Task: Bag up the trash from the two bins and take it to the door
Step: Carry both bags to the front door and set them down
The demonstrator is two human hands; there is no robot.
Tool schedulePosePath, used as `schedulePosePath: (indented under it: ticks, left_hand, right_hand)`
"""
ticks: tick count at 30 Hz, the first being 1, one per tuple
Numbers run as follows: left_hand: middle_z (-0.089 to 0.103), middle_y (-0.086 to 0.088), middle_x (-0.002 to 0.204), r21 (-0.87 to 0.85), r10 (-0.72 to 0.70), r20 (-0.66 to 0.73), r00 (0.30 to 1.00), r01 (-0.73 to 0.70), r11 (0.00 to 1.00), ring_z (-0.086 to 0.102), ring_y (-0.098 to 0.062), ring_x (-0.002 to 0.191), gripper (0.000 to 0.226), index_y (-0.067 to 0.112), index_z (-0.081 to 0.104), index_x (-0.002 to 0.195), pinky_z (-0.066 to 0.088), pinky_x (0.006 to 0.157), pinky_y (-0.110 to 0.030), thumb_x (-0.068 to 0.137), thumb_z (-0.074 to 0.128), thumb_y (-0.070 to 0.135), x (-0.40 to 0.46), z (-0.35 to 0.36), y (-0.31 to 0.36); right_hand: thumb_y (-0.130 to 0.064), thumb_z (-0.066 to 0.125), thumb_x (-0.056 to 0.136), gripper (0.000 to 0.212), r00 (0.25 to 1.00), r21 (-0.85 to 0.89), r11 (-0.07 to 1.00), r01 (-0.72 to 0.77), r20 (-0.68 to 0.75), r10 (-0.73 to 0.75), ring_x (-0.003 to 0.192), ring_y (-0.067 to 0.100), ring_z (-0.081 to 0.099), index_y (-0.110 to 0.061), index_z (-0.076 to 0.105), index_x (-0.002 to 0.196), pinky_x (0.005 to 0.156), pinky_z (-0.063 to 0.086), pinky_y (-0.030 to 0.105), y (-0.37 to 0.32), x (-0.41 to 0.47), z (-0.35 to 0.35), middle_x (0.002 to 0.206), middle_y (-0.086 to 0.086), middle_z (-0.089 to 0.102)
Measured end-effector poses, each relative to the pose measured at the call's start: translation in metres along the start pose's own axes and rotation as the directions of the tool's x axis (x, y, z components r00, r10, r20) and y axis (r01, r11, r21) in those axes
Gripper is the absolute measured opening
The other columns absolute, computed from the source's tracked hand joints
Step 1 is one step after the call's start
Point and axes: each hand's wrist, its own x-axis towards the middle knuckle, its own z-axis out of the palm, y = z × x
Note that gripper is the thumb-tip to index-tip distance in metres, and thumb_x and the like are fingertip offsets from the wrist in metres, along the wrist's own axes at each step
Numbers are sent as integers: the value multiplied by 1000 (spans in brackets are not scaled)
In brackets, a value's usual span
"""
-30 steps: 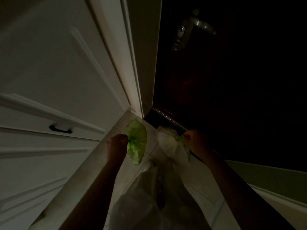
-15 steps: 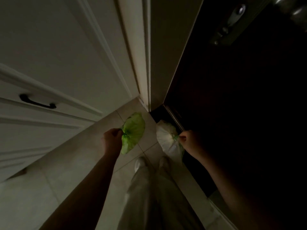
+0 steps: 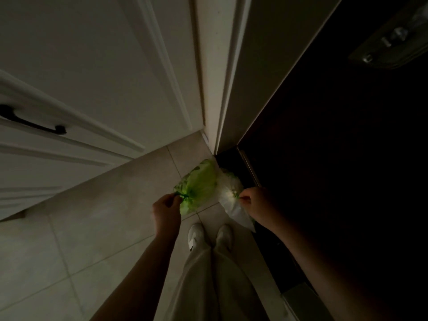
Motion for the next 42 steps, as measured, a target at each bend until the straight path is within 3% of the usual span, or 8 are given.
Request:
schedulePosePath:
  ticks: [11, 20, 24, 27, 32, 34, 37, 42]
  left_hand:
    - [74, -7, 86, 23, 44, 51, 998, -45, 999, 68, -14, 77, 14, 4, 74, 98, 53, 71, -24, 85, 67, 6, -8, 25, 1]
    - [75, -6, 88, -19, 27, -29, 999, -28, 999, 70, -18, 83, 15, 10, 76, 97, 57, 80, -36, 85, 67, 14, 41, 26, 7]
    - [74, -11, 92, 6, 73, -13, 997, -73, 997, 69, -24, 87, 18, 9, 75, 99, 57, 81, -39, 85, 67, 15, 71, 47, 15]
    - [75, -9, 93, 29, 122, -18, 992, -121, 992, 68, -19, 84, 18, 11, 75, 100, 53, 70, -26, 86, 66, 17, 94, 66, 26]
    - [75, -5, 95, 68, 195, -9, 981, -194, 979, 66, -14, 84, 20, 13, 76, 103, 44, 67, -19, 86, 66, 18, 132, 93, 48]
    - [75, -7, 94, 53, 225, 18, 974, -225, 973, 68, -18, 86, 19, 12, 76, 101, 48, 71, -22, 85, 66, 17, 142, 104, 56]
    - [74, -10, 87, 73, 289, 102, 952, -297, 952, 70, -25, 83, 16, 10, 76, 95, 54, 74, -30, 85, 64, 16, 150, 121, 71]
    - [74, -11, 87, 56, 365, 162, 917, -377, 924, 69, -25, 82, 17, 8, 76, 95, 56, 75, -34, 87, 62, 14, 160, 140, 104]
  right_hand:
    - [-22, 55, 94, 25, 996, 50, 995, 85, -8, -85, 97, 26, 64, -5, 67, 108, 80, 52, 35, -22, 41, 10, 103, 15, 68]
    - [-8, 58, 89, 16, 998, 26, 997, 67, -23, -66, 83, 30, 65, 3, 69, 87, 77, 52, 42, 14, 97, -7, 86, 20, 69]
    - [-3, 60, 87, 13, 998, 108, 994, -10, -67, 18, 71, 21, 58, 8, 66, 89, 65, 43, 28, 34, 144, -17, 82, 19, 65]
    - [-2, 54, 91, 17, 985, 239, 965, -107, -103, 135, 61, 13, 53, 11, 60, 100, 59, 44, 28, 47, 177, -26, 84, 17, 60]
    - [-2, 44, 97, 7, 965, 372, 912, -171, -125, 232, 36, -3, 57, -2, 50, 93, 42, 44, 9, 61, 215, -45, 84, 16, 52]
    - [-1, 44, 97, 15, 955, 440, 883, -162, -154, 252, 35, -5, 56, -5, 49, 83, 49, 48, 11, 62, 225, -55, 86, 17, 51]
    - [-1, 46, 96, 17, 947, 476, 866, -155, -177, 268, 47, 9, 64, 10, 53, 106, 58, 53, 18, 63, 234, -67, 90, 24, 56]
    - [1, 53, 91, 21, 931, 254, 965, -62, -335, 147, 75, 28, 63, 17, 60, 102, 71, 47, 35, 65, 233, -70, 87, 29, 64]
